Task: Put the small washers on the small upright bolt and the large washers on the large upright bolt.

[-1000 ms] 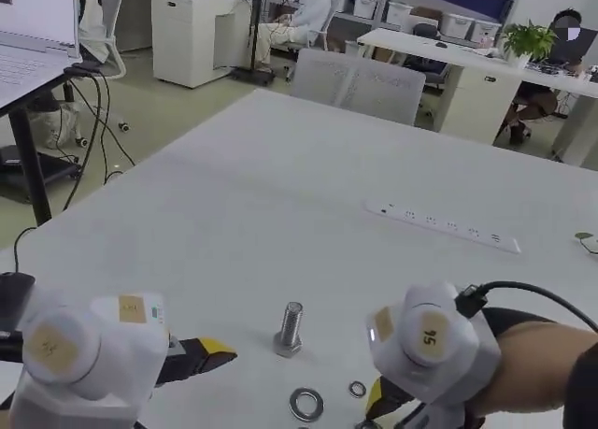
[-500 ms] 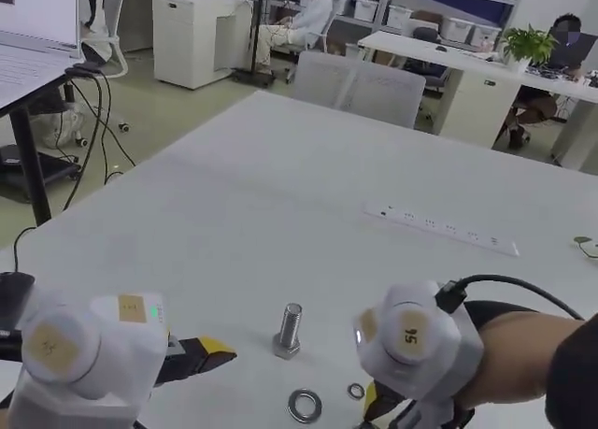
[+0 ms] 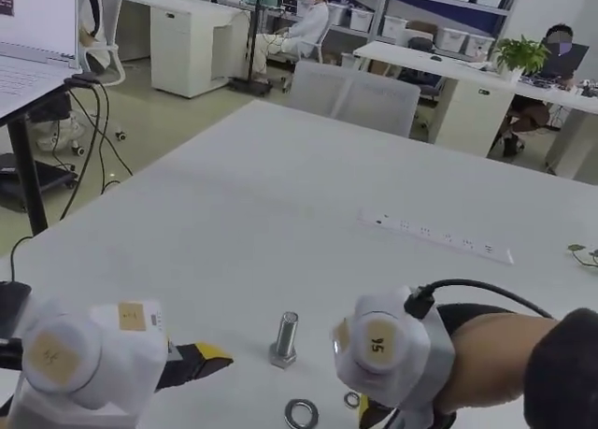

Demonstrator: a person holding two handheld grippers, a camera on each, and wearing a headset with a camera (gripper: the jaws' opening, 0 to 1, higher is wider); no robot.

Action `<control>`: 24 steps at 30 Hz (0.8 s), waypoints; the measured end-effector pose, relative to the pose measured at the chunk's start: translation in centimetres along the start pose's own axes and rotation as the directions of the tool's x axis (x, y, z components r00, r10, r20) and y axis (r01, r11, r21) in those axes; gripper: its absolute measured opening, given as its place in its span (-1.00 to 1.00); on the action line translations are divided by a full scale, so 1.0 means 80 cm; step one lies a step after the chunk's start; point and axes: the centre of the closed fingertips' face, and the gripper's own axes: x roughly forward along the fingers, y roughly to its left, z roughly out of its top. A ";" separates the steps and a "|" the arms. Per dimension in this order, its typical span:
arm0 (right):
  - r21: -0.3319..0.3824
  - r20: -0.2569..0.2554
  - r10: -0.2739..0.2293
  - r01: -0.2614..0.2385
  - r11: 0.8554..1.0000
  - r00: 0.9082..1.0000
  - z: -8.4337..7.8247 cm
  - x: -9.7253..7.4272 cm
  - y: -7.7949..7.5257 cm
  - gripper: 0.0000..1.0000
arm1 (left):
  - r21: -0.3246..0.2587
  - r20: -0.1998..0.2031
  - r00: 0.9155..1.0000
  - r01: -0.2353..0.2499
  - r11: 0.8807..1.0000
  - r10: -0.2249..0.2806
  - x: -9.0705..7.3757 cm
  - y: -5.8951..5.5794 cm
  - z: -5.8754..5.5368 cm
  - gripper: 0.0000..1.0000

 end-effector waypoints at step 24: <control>0.025 0.025 -0.019 0.018 1.000 1.000 0.000 -0.001 0.000 -0.53 | 0.006 0.031 0.996 -0.088 0.996 0.087 -0.009 0.020 0.004 0.79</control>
